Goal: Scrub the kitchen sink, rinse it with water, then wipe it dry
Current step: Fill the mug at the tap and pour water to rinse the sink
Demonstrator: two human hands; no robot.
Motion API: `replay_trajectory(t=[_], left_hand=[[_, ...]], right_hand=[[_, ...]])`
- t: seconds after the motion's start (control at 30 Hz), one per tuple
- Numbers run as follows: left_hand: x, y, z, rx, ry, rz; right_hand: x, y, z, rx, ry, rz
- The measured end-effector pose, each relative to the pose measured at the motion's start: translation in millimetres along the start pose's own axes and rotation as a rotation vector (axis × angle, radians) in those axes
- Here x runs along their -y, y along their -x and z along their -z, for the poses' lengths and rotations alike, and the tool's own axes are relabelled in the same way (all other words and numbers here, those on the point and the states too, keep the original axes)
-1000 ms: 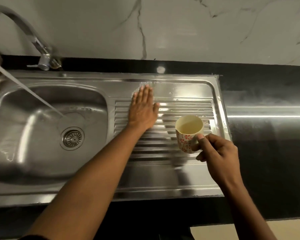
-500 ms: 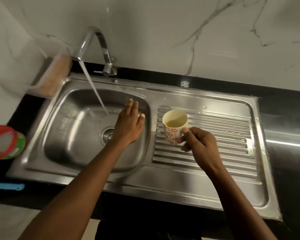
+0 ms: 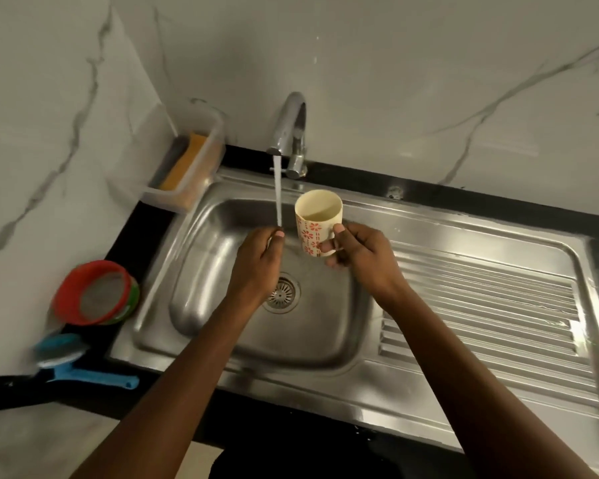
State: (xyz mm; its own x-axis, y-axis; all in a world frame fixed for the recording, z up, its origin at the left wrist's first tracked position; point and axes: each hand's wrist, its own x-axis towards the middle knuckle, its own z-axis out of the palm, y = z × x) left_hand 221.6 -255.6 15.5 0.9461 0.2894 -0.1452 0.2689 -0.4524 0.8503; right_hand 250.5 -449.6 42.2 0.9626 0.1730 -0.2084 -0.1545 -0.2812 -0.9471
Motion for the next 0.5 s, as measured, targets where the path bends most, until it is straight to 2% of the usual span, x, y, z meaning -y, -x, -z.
replay_trajectory(t=[0.27,0.5], left_hand=[[22.9,-6.3,46.6,-0.002,0.071,0.041],[30.8,-8.5,59.8,0.004,0.108,0.007]], right_hand=[[12.4,-32.3,-61.2,-0.002,-0.079,0.045],[17.0,-31.0,-78.2,-0.028,-0.075,0.062]])
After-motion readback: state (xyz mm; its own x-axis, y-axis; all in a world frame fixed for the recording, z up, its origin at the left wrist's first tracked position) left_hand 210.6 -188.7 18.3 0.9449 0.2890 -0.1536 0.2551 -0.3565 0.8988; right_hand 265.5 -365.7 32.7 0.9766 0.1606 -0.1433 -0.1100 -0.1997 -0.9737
